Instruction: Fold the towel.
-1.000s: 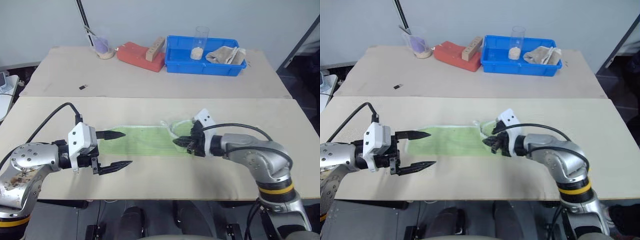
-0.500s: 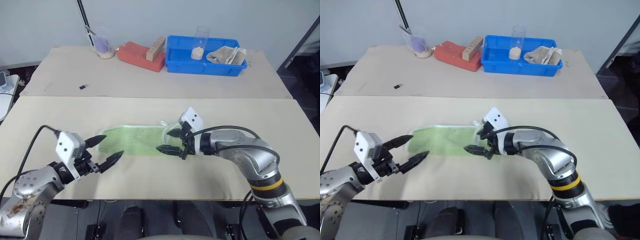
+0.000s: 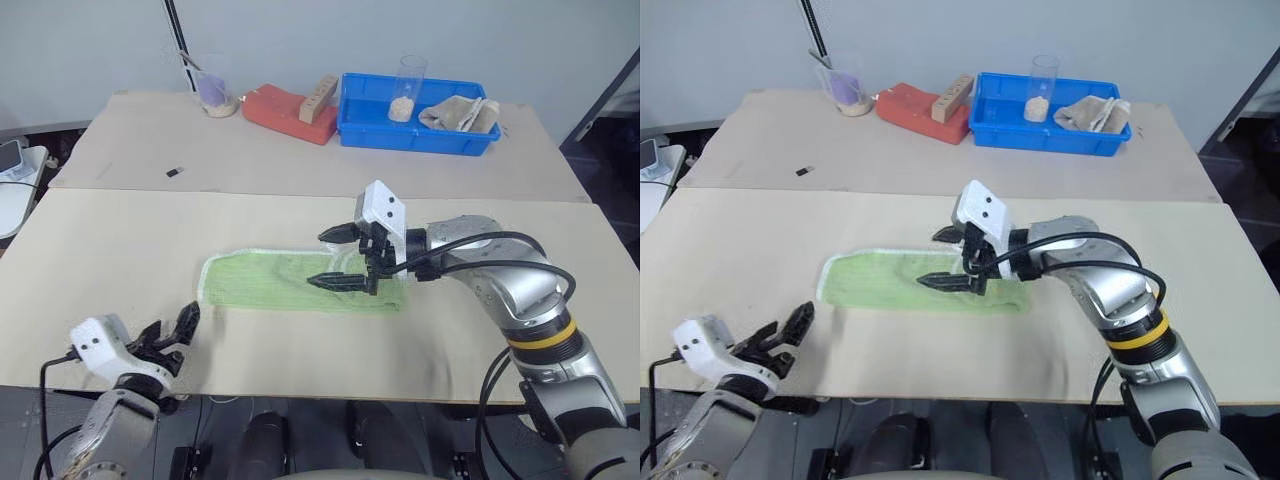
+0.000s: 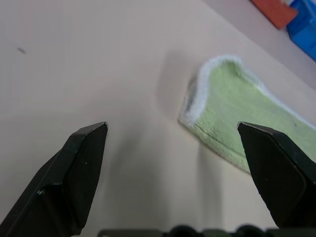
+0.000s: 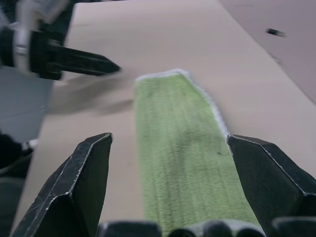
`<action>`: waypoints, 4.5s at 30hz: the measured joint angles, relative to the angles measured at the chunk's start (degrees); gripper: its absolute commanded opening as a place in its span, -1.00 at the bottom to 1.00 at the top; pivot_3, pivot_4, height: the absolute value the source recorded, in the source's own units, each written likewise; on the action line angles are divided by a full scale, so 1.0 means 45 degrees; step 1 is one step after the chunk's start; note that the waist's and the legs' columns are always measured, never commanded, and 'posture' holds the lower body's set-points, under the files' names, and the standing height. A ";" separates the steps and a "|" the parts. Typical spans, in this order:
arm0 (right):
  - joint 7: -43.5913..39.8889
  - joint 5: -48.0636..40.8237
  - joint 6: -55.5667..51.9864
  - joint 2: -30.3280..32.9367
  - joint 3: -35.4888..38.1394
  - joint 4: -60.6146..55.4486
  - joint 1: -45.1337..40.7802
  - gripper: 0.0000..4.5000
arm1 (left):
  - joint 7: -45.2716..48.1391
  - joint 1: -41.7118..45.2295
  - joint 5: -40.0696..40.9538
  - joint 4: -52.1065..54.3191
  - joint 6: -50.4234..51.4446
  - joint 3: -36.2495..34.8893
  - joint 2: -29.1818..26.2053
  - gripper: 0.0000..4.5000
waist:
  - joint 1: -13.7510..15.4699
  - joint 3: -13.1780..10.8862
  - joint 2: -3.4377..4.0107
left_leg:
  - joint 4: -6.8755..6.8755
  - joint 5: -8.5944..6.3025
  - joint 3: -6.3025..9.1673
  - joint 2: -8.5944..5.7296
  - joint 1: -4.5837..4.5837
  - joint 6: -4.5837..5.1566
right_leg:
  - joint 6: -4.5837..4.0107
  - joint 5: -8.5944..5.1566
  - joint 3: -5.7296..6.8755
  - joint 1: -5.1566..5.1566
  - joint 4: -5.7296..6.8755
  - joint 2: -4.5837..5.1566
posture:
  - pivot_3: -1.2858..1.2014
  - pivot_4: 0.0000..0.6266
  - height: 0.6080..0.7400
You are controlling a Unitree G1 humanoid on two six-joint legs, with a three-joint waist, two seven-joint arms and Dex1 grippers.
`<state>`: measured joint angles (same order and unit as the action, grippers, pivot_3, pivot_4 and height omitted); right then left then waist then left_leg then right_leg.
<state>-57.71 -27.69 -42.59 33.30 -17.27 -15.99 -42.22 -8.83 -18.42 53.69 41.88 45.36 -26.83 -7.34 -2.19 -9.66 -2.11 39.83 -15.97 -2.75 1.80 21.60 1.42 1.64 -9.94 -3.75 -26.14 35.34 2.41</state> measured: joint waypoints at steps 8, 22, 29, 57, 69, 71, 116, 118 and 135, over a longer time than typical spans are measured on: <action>-0.1989 0.0310 0.1306 0.0966 0.0007 0.0242 -0.0355 0.83 | -0.2634 0.1952 0.0678 -0.0708 0.0442 0.0782 0.0805 1.00 | -0.0065 0.0004 -0.0007 | -0.0005 0.0000 0.0001 0.0000 -0.0002 0.0000 | -0.0014 0.0008 0.0001 0.0002 -0.0002 -0.0013 | 0.03 -0.52 0.60; -0.2166 0.0772 0.1817 0.1247 0.0220 0.0657 -0.0279 0.85 | -0.3074 0.3161 0.0112 -0.2012 0.0161 0.1282 0.0852 -0.98 | -0.0020 0.0004 -0.0007 | -0.0004 0.0002 0.0002 -0.0009 0.0008 -0.0002 | -0.0033 0.0020 -0.0004 0.0005 -0.0016 -0.0011 | 0.03 -0.52 0.60; -0.2376 0.0708 0.1712 0.2762 0.1109 0.0091 0.0817 0.85 | 0.0237 0.3982 -0.1359 -0.1562 -0.0192 0.3174 -0.2461 -0.98 | 0.0125 0.0005 -0.0003 | -0.0005 0.0007 -0.0002 -0.0018 0.0025 -0.0012 | -0.0027 0.0009 0.0002 0.0000 -0.0035 -0.0006 | 0.03 -0.52 0.60; -0.0525 -0.1997 -0.1924 0.6751 0.7802 -0.4505 0.7510 0.85 | 1.2444 1.0966 -0.5927 -0.8386 -0.3749 1.0725 -0.1823 0.70 | 0.0331 0.0009 0.0004 | 0.0022 0.0013 0.0017 -0.0034 0.0094 -0.0008 | 0.0017 0.0017 -0.0047 -0.0001 -0.0071 -0.0033 | 0.03 -0.52 0.60; 0.3251 -0.3315 -0.3418 0.3658 0.6911 -0.3438 0.5086 0.92 | 1.5357 1.1003 -0.5410 -0.6814 -0.4245 0.8191 -0.5492 0.99 | 0.0151 0.0009 0.0004 | 0.0013 0.0014 0.0042 0.0011 0.0074 -0.0008 | 0.0014 0.0017 -0.0048 -0.0011 -0.0033 -0.0093 | 0.03 -0.52 0.60; 0.4297 -0.2962 -0.3517 0.2766 0.6279 -0.3055 0.4964 0.92 | 1.6177 1.0515 -0.5383 -0.6439 -0.4572 0.7216 -0.7121 0.99 | 0.0078 0.0010 0.0007 | 0.0001 0.0014 0.0040 0.0013 0.0084 -0.0008 | 0.0011 0.0016 -0.0048 -0.0026 -0.0038 -0.0092 | 0.03 -0.52 0.60; 0.6208 0.3172 0.2373 -0.0141 0.4565 1.1543 -0.1109 -0.81 | 1.6353 0.8265 -0.3994 -0.5252 -0.4841 0.3467 -0.9474 1.00 | -0.0013 0.0007 0.0016 | -0.0005 0.0016 0.0016 -0.0004 0.0094 -0.0011 | -0.0081 0.0077 -0.0041 -0.0023 -0.0066 -0.0065 | 0.03 -0.52 0.60; 0.6366 0.3436 0.2656 -0.0307 0.4532 1.2291 -0.1264 -0.49 | 1.6333 0.8345 -0.4076 -0.5329 -0.4854 0.3567 -0.9369 1.00 | -0.0062 0.0007 0.0017 | -0.0005 0.0016 0.0016 -0.0007 0.0105 -0.0011 | -0.0080 0.0078 -0.0042 -0.0027 -0.0069 -0.0057 | 0.03 -0.52 0.60; 0.2149 0.2559 0.3690 0.3047 0.5532 0.6022 0.1314 0.99 | 1.3714 0.4484 -0.6961 -0.5377 -0.4862 0.1705 -1.0310 1.00 | -0.0016 -0.0004 0.0053 | -0.0034 0.0008 0.0028 0.0014 0.0093 -0.0002 | -0.0008 0.0030 -0.0024 -0.0035 -0.0069 -0.0044 | 0.03 -0.52 0.60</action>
<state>-48.04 -16.17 -25.98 47.01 7.62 11.11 -36.31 52.88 1.76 22.37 17.69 23.48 -19.16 -53.73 -2.26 -9.67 -1.87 39.68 -15.93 -2.62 1.86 22.02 1.41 1.60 -9.80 -3.86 -26.30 35.03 2.21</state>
